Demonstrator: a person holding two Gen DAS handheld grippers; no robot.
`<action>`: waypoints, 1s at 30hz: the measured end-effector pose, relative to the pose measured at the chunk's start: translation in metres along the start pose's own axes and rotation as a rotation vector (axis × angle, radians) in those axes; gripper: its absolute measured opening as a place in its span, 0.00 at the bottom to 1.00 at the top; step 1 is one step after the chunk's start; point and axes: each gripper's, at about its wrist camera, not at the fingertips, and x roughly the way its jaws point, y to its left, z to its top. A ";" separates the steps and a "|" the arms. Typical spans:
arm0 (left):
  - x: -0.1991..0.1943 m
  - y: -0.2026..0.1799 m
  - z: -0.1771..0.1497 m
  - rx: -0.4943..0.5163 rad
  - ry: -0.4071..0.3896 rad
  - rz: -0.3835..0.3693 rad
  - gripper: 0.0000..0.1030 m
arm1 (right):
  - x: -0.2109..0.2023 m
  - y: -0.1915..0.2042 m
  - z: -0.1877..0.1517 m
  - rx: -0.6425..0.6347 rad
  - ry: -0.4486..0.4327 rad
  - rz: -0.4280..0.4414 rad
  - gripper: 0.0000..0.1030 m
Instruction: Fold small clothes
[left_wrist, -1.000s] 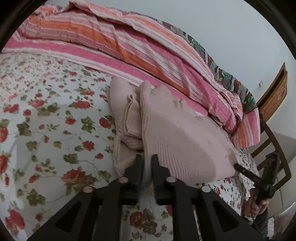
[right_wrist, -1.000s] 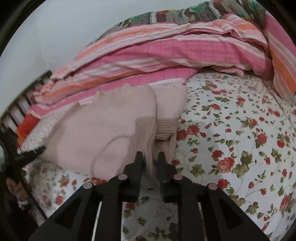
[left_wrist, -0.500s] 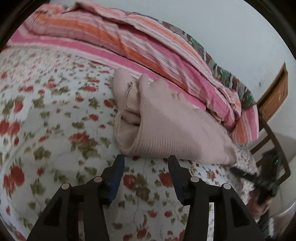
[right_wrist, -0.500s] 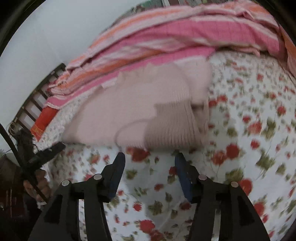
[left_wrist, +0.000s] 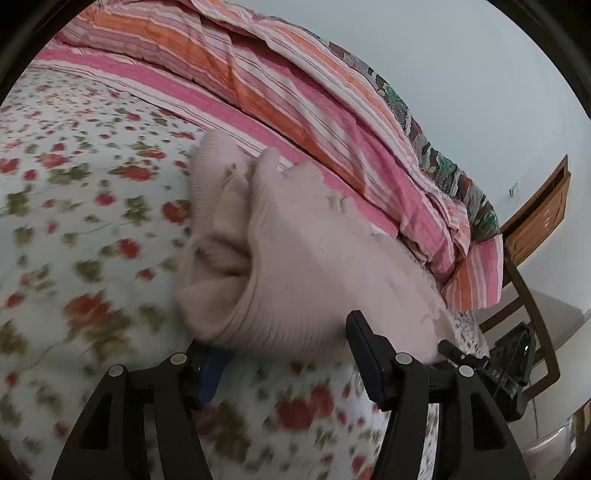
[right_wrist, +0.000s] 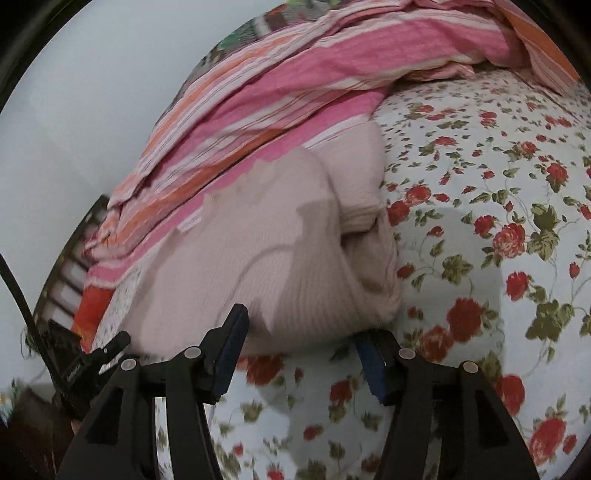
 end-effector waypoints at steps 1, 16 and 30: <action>0.005 -0.001 0.003 -0.009 0.001 0.002 0.57 | 0.002 0.000 0.003 0.014 -0.007 -0.010 0.56; 0.020 -0.014 0.010 0.002 -0.055 0.052 0.12 | 0.017 0.004 0.020 0.003 -0.003 -0.080 0.08; -0.060 -0.029 -0.067 0.010 0.019 0.016 0.11 | -0.065 0.006 -0.039 -0.029 0.042 -0.070 0.08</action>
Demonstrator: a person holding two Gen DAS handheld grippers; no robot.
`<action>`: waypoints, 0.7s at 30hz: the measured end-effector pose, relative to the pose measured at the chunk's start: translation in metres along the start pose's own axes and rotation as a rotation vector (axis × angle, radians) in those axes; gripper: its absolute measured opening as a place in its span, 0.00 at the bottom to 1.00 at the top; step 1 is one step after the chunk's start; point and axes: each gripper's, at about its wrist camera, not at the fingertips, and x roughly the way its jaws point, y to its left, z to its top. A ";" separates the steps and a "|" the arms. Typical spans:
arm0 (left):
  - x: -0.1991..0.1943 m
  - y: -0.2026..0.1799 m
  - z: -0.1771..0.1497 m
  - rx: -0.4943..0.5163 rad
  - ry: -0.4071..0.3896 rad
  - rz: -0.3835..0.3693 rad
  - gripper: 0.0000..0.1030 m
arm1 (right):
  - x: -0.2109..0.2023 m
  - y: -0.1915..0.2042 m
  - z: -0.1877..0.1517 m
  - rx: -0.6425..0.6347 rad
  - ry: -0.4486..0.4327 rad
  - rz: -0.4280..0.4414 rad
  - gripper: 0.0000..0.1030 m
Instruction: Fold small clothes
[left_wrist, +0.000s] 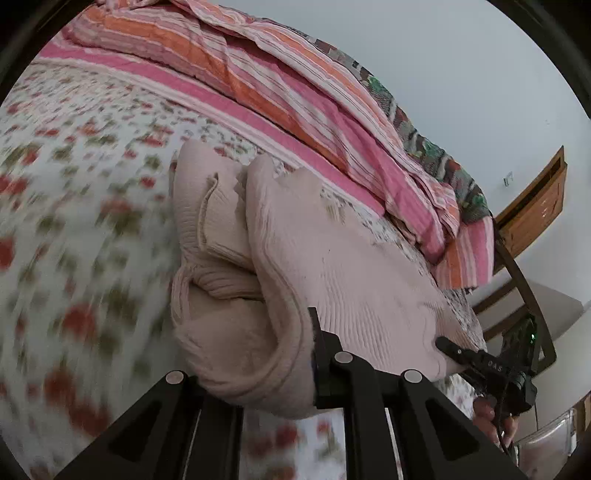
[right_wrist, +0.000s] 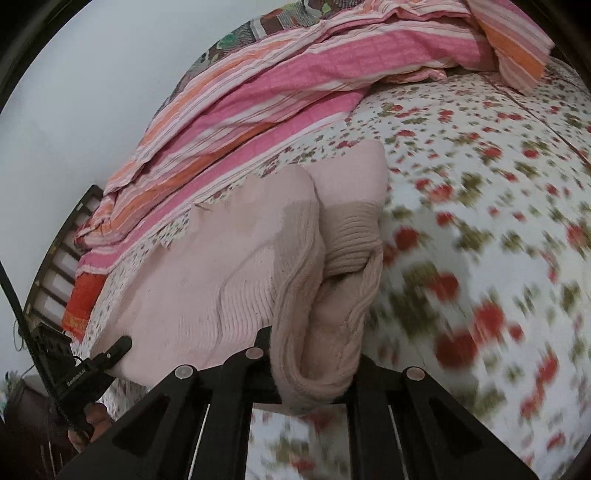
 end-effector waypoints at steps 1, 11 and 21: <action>-0.005 -0.001 -0.007 0.003 0.000 0.002 0.11 | -0.006 0.000 -0.008 -0.008 0.001 -0.006 0.08; -0.029 0.016 -0.010 -0.013 -0.078 0.151 0.46 | -0.042 0.010 -0.028 -0.197 -0.081 -0.251 0.45; -0.004 0.016 0.072 -0.027 -0.086 0.160 0.61 | -0.019 0.079 0.012 -0.329 -0.108 -0.238 0.46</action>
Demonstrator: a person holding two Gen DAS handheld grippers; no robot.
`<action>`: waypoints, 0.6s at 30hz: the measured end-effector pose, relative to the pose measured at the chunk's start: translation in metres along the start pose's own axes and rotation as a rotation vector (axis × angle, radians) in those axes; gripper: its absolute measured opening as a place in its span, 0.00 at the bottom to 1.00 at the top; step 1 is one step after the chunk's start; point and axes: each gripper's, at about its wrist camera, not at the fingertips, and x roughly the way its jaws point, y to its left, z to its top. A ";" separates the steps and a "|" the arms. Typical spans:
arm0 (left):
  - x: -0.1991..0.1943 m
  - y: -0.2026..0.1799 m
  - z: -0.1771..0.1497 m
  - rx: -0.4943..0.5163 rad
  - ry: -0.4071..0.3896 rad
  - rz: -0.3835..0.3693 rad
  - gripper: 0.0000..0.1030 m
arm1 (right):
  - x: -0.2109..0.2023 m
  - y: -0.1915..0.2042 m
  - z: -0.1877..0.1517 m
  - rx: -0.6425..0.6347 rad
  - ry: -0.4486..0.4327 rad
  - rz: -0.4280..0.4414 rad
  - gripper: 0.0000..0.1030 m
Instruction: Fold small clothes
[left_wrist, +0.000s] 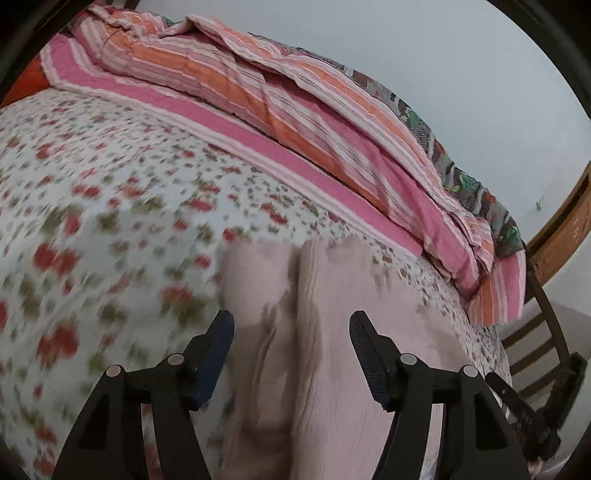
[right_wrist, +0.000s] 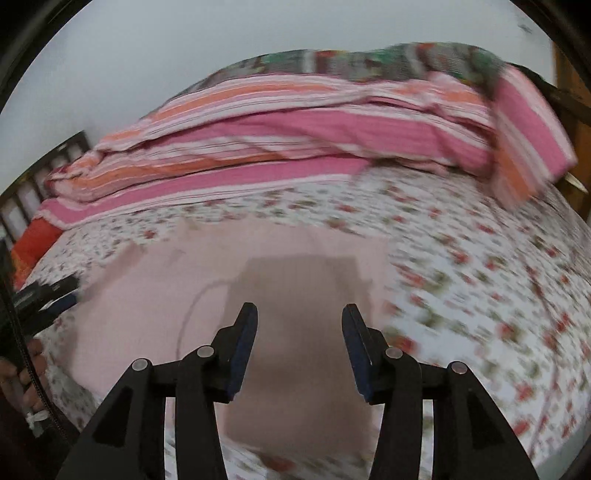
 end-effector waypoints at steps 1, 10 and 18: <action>0.007 -0.004 0.006 0.008 0.002 0.004 0.61 | 0.007 0.013 0.005 -0.021 0.007 0.008 0.46; 0.024 0.002 0.017 0.105 -0.022 0.008 0.62 | 0.100 0.091 0.014 -0.195 0.179 -0.068 0.45; 0.037 0.028 0.024 0.037 0.044 -0.010 0.62 | 0.152 0.088 0.048 -0.145 0.284 -0.089 0.46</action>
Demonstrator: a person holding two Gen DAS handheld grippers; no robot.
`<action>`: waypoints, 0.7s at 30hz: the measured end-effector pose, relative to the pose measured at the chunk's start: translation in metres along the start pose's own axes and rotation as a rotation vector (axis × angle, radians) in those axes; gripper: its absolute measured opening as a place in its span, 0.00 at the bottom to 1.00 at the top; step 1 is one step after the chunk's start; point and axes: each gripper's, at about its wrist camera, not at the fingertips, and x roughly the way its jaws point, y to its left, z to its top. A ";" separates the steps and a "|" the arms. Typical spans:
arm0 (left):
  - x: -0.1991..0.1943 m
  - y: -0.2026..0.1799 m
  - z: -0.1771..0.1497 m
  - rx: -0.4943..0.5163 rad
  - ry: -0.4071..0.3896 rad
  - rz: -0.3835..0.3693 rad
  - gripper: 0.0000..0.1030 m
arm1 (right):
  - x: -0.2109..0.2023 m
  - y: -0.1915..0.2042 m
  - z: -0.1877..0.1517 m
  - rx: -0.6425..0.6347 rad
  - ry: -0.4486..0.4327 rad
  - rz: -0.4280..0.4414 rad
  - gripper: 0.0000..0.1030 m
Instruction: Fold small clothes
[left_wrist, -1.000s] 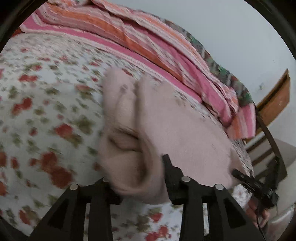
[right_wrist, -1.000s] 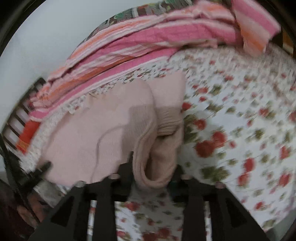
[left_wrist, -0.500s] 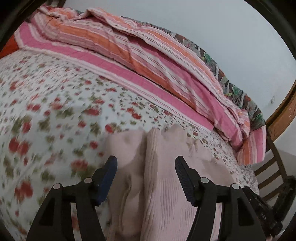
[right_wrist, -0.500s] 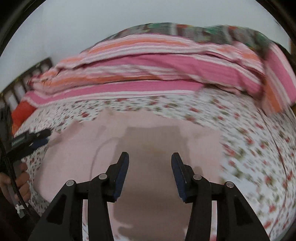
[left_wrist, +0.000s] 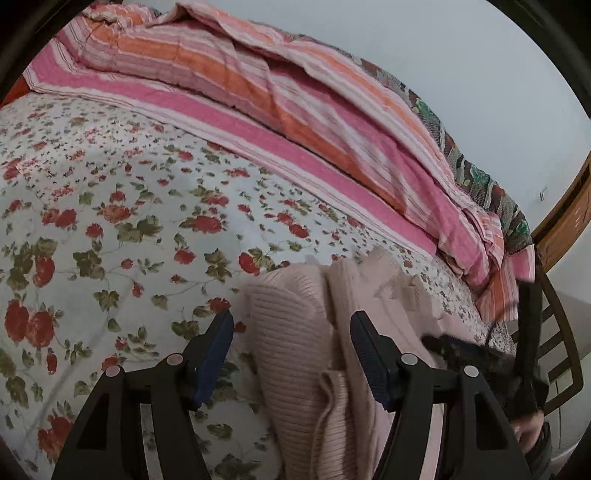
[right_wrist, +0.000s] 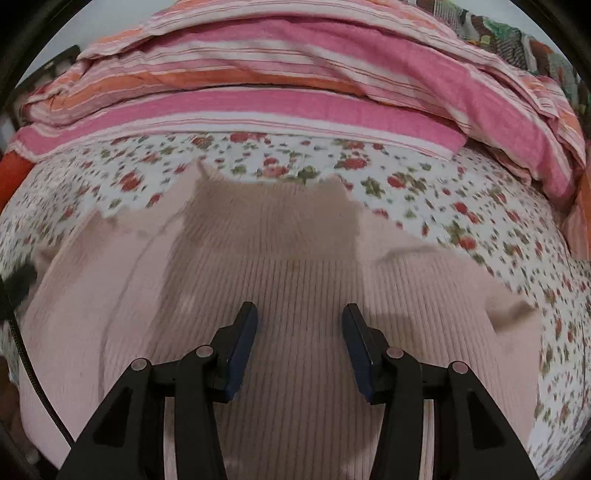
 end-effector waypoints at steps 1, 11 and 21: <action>0.001 0.000 0.000 0.000 0.005 -0.004 0.62 | 0.003 0.000 0.005 0.002 0.003 0.001 0.46; 0.003 -0.007 -0.003 0.040 0.032 -0.040 0.63 | 0.006 -0.006 0.020 0.032 0.025 0.033 0.47; -0.016 -0.003 -0.014 0.031 0.039 -0.115 0.65 | -0.051 0.004 -0.034 -0.032 0.000 0.036 0.43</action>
